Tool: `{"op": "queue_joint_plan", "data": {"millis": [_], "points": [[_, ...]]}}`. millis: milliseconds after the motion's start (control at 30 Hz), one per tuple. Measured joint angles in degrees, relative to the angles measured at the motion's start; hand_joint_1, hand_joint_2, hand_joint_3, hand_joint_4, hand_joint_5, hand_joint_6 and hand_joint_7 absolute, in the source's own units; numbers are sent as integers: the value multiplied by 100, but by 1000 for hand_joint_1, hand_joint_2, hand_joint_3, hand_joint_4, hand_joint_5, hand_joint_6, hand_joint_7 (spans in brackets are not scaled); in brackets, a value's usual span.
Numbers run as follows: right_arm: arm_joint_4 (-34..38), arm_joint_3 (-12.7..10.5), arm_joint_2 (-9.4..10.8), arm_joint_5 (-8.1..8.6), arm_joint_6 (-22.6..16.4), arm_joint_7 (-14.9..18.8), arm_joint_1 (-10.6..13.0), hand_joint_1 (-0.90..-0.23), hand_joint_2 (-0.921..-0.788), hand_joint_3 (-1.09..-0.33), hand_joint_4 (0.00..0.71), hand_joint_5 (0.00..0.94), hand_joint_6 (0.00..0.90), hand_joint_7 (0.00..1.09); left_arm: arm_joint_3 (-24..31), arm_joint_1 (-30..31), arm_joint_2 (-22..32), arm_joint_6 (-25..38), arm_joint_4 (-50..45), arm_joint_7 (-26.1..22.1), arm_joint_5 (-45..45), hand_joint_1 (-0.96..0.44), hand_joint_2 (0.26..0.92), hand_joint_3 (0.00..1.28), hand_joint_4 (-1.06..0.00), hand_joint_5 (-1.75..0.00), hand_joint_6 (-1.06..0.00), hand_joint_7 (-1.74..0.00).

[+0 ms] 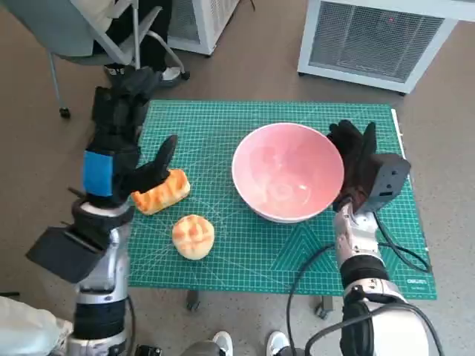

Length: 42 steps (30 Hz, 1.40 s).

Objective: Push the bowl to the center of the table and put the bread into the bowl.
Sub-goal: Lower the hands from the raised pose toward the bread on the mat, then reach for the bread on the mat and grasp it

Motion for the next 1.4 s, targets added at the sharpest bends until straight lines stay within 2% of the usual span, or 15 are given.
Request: {"op": "queue_joint_plan", "data": {"millis": [100, 200, 333, 467, 567, 767, 933, 1133, 1400], "points": [[-107, 26, -69, 0, -166, -5, -54, -458, -921, -853, 258, 1, 46, 543, 84, 109, 254, 231, -116, -10, 145, -243, 827, 461, -30, -583, 1, -793], [-307, 96, -115, -25, -523, -23, -83, -457, -921, -848, 248, 0, 25, 570, 134, 280, 674, 710, -385, -81, 469, -242, 885, 316, -117, -431, -28, -732], [-668, 197, -190, -90, -1204, 53, -93, -478, -921, -842, 240, 1, 5, 607, 193, 481, 1305, 1625, -832, -280, 933, -255, 913, 188, -251, -179, -131, -514], [-1163, 317, -249, -93, -1935, 356, -73, -525, -921, -806, 260, 11, 24, 639, 174, 552, 1791, 2468, -1191, -511, 1325, -269, 919, 118, -318, -59, -223, -317], [-1788, 487, -242, -80, -2551, 713, -9, -548, -921, -781, 274, 17, 44, 656, 78, 552, 2087, 2955, -1332, -673, 1590, -278, 920, 93, -341, -23, -289, -195], [-2881, 824, -236, 39, -3175, 1279, 210, -553, -921, -755, 301, 27, 68, 672, -201, 486, 2312, 3404, -1291, -968, 1801, -284, 921, 85, -356, -7, -330, -108], [-3550, 1029, -246, 99, -3314, 1566, 518, -563, -921, -748, 300, 25, 74, 672, -524, 368, 2494, 3571, -1094, -1168, 2068, -285, 921, 79, -350, -1, -348, -58], [-4290, 1164, -261, 264, -3174, 1696, 928, -575, -921, -740, 296, 20, 72, 671, -986, 181, 2714, 3911, -939, -1394, 2557, -283, 921, 80, -319, 0, -347, -36], [-4936, 1253, -225, 221, -2876, 1649, 1211, -575, -921, -736, 290, 14, 65, 672, -1635, -139, 2704, 4288, -583, -1554, 3110, -289, 921, 76, -270, 0, -338, -19]]}}
